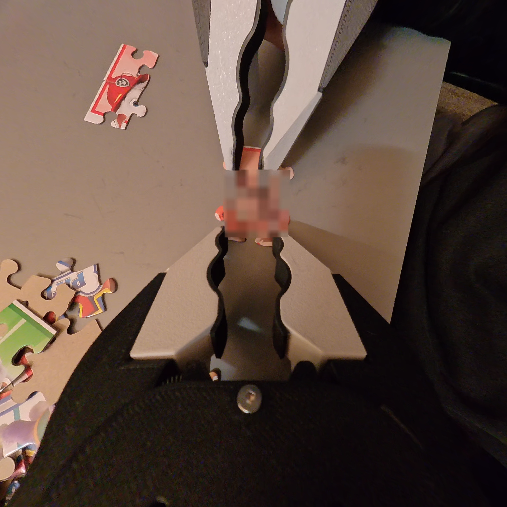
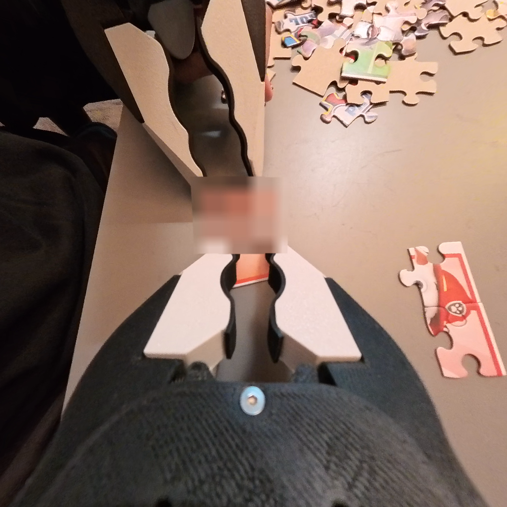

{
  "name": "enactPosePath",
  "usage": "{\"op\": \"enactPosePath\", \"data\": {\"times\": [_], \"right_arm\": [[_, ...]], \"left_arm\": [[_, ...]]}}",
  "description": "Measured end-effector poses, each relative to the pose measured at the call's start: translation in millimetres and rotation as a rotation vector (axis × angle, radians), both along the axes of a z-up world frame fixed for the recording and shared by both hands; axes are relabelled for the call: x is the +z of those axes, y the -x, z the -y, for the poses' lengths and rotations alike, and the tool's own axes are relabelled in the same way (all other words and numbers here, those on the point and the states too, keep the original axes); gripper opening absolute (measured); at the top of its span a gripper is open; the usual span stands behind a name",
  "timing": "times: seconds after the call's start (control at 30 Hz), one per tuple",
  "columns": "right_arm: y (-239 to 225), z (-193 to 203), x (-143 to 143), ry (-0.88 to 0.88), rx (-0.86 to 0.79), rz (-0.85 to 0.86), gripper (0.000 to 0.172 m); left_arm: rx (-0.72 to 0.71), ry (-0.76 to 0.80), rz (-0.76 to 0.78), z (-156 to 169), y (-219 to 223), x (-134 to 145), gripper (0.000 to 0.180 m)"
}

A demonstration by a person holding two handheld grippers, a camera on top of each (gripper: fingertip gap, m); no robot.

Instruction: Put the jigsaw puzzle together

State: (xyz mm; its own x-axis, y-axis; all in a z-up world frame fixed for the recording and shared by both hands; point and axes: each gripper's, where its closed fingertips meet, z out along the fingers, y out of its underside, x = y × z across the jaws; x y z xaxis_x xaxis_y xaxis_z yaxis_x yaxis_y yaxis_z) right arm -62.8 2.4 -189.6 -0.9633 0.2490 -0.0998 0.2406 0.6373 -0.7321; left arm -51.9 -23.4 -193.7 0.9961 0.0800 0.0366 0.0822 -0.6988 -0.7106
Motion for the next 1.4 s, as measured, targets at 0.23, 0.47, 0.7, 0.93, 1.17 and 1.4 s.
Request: {"op": "enactPosePath", "data": {"times": [0.23,0.47,0.7,0.93,1.17,1.4], "right_arm": [[1.8,0.8,-0.4,-0.004,-0.016,-0.003,0.011],[2.0,0.3,0.6,-0.022,0.009,-0.058,0.011],[5.3,-6.8,11.3,0.013,0.023,-0.111,0.030],[32.2,-26.9,45.0,0.162,-0.114,-0.162,0.027],[49.3,-52.8,74.9,0.302,-0.219,-0.199,0.024],[59.2,-71.9,80.7,0.320,-0.293,-0.222,0.024]], "left_arm": [[0.003,0.000,0.000,-0.4,-0.2,-0.1,0.030],[0.005,0.000,-0.002,-0.8,-0.3,-0.2,0.030],[0.005,0.001,-0.002,-2.5,-1.1,-0.2,0.030],[-0.038,0.002,-0.011,-26.0,-5.5,-0.3,0.030],[-0.122,0.021,-0.070,-68.5,-6.3,-0.1,0.031],[-0.061,-0.136,0.005,-66.1,6.9,27.4,0.032]]}}
